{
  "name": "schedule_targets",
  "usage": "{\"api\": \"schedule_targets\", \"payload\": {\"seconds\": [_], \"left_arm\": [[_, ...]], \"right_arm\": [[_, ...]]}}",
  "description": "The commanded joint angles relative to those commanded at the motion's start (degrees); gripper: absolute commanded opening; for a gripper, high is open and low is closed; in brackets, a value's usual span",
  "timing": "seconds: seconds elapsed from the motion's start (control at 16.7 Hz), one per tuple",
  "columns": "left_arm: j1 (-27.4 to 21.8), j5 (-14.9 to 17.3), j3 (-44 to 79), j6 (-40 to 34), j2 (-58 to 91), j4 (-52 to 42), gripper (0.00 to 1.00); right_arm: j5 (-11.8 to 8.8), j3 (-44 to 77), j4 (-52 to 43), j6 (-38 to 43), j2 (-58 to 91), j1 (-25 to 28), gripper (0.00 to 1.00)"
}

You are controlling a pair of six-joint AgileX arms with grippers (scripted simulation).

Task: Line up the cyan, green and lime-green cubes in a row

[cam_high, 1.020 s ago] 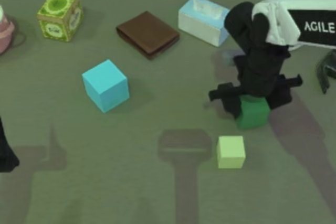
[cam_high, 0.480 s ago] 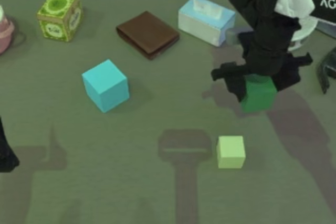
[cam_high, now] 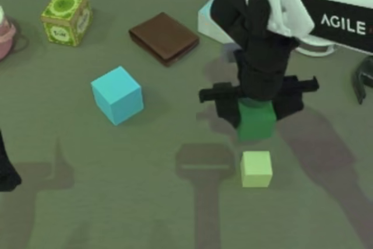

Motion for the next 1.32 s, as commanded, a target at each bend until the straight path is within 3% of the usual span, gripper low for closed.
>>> {"api": "schedule_targets", "payload": {"seconds": [0.24, 0.42, 0.78, 1.32], "left_arm": [[0.0, 0.0, 0.0, 0.0, 0.0, 0.0, 1.0], [0.0, 0.0, 0.0, 0.0, 0.0, 0.0, 1.0], [0.0, 0.0, 0.0, 0.0, 0.0, 0.0, 1.0], [0.0, 0.0, 0.0, 0.0, 0.0, 0.0, 1.0]], "right_arm": [[0.1, -0.8, -1.1, 13.0, -1.7, 8.0, 0.0], [0.2, -1.3, -1.2, 17.1, -3.0, 11.2, 0.0], [0.2, -1.9, -0.2, 17.3, -2.6, 11.2, 0.0], [0.3, -10.8, 12.7, 17.5, 1.3, 11.5, 0.0]]}}
